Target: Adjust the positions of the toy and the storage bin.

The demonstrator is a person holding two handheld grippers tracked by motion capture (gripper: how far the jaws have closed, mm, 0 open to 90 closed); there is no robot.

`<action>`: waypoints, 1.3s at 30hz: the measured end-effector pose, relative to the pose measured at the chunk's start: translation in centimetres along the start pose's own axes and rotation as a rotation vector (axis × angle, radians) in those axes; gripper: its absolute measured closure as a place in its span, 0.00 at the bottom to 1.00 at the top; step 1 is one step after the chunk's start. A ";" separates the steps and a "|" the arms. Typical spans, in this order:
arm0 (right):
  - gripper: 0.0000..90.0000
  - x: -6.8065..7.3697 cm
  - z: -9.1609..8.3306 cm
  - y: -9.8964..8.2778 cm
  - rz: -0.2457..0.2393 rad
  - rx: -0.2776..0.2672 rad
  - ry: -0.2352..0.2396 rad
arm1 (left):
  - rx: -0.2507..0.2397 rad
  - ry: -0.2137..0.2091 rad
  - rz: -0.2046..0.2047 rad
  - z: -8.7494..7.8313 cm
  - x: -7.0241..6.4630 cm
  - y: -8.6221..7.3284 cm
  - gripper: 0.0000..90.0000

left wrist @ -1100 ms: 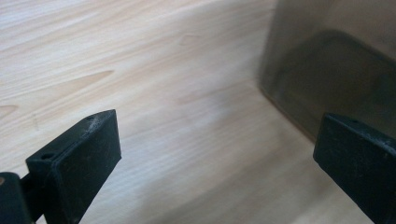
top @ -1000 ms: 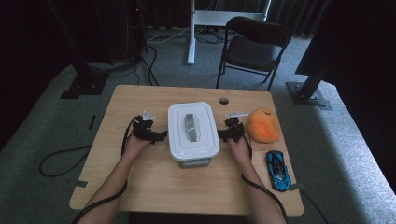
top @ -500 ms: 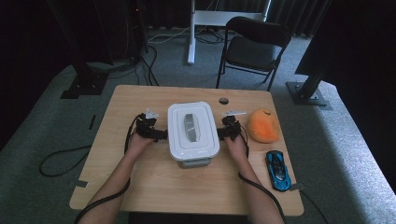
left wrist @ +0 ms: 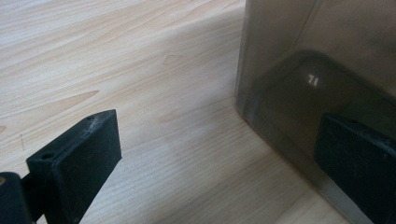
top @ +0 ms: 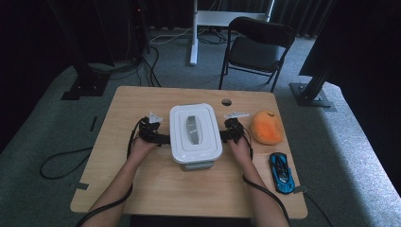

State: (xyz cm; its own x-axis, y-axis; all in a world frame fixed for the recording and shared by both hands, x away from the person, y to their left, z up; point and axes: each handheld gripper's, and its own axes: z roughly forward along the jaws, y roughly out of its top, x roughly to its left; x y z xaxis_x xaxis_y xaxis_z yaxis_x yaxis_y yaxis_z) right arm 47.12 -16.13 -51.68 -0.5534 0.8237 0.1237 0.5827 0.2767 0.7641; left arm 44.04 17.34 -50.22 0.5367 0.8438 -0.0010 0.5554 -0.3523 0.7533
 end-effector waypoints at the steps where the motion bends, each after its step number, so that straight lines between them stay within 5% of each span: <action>1: 0.22 0.0 0.0 0.0 -0.004 0.006 0.007 | -0.001 0.002 -0.003 -0.1 -0.1 -0.1 0.02; 19: 0.24 1.3 -1.2 -1.1 -0.071 0.001 0.071 | -0.007 0.011 0.025 -2.7 -2.1 -2.3 0.02; 39: 0.24 2.4 -2.6 -2.1 -0.160 -0.003 0.129 | -0.004 -0.028 0.045 -5.1 -4.3 -4.7 0.01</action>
State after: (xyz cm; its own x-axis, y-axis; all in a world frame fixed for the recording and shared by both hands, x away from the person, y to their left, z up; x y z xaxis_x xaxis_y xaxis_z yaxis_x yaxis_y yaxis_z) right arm 43.01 -16.01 -51.36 -0.7105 0.6991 0.0810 0.4797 0.3968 0.7826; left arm 35.91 17.46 -50.42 0.5788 0.8153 0.0142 0.5276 -0.3877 0.7559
